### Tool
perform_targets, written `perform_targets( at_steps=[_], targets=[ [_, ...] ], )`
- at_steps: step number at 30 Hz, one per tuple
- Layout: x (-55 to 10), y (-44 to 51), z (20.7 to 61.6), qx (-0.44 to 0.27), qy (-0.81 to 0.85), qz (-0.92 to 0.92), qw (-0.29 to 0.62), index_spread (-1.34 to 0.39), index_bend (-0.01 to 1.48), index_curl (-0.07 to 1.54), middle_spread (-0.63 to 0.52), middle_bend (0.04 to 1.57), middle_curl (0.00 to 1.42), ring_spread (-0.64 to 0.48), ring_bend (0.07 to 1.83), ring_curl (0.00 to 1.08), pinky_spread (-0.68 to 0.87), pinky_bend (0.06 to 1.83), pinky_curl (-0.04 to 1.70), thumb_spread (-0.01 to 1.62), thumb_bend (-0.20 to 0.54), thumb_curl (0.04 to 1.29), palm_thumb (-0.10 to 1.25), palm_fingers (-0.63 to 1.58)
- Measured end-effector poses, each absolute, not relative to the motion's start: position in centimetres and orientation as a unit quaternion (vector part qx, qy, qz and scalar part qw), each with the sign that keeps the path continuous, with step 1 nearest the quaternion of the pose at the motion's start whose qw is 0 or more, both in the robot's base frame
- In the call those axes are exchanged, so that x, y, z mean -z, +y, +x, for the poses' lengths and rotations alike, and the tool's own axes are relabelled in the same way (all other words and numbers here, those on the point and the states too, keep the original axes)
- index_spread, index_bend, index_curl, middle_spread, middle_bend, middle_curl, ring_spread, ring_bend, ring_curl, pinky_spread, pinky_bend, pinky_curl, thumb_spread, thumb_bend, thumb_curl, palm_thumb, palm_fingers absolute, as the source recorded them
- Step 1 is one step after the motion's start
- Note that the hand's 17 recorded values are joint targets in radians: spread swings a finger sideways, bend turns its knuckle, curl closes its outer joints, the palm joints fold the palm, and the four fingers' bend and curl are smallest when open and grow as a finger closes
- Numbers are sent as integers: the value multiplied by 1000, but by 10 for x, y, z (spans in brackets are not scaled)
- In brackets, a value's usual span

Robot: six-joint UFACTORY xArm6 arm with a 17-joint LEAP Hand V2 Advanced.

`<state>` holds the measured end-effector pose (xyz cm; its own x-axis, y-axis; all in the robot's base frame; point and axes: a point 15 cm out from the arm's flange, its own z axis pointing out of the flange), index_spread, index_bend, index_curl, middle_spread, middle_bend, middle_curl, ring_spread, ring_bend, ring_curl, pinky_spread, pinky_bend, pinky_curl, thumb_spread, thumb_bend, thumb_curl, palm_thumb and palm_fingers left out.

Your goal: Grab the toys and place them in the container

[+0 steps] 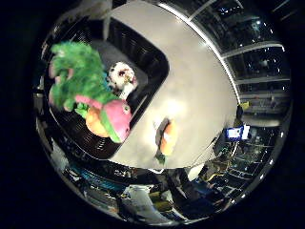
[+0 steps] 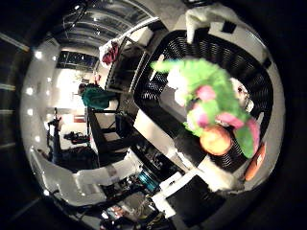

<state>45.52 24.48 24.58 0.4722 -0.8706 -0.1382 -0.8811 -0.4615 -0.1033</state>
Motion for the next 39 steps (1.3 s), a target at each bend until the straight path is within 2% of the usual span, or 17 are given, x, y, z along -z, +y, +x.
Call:
perform_targets(
  at_steps=[5, 13, 18, 23, 29, 39],
  targets=[
    [-261, 221, 453, -35, 522, -849, 74, -497, 314, 318, -6, 324, 271, 171, 449, 185, 440, 515, 504, 1000, -29, 372, 718, -22],
    [-285, 145, 433, -57, 555, -830, 27, -499, 233, 326, -10, 246, 286, 180, 332, 181, 449, 403, 403, 1002, -26, 350, 694, 81],
    [-304, 73, 412, -46, 584, -810, -25, -458, 182, 327, 3, 208, 292, 187, 293, 186, 451, 370, 374, 1012, -28, 341, 677, 108],
    [-321, 14, 405, -18, 615, -787, -38, -418, 165, 314, 20, 196, 302, 190, 270, 194, 450, 360, 356, 1023, -29, 327, 639, 110],
    [-304, -37, 370, -30, 648, -759, -54, -393, 169, 304, 45, 201, 314, 199, 249, 206, 441, 338, 337, 1031, -26, 320, 626, 140],
    [-270, -79, 335, -63, 687, -721, -67, -384, 169, 301, 49, 193, 315, 192, 214, 225, 426, 310, 319, 1043, -23, 321, 645, 155]
  ],
)
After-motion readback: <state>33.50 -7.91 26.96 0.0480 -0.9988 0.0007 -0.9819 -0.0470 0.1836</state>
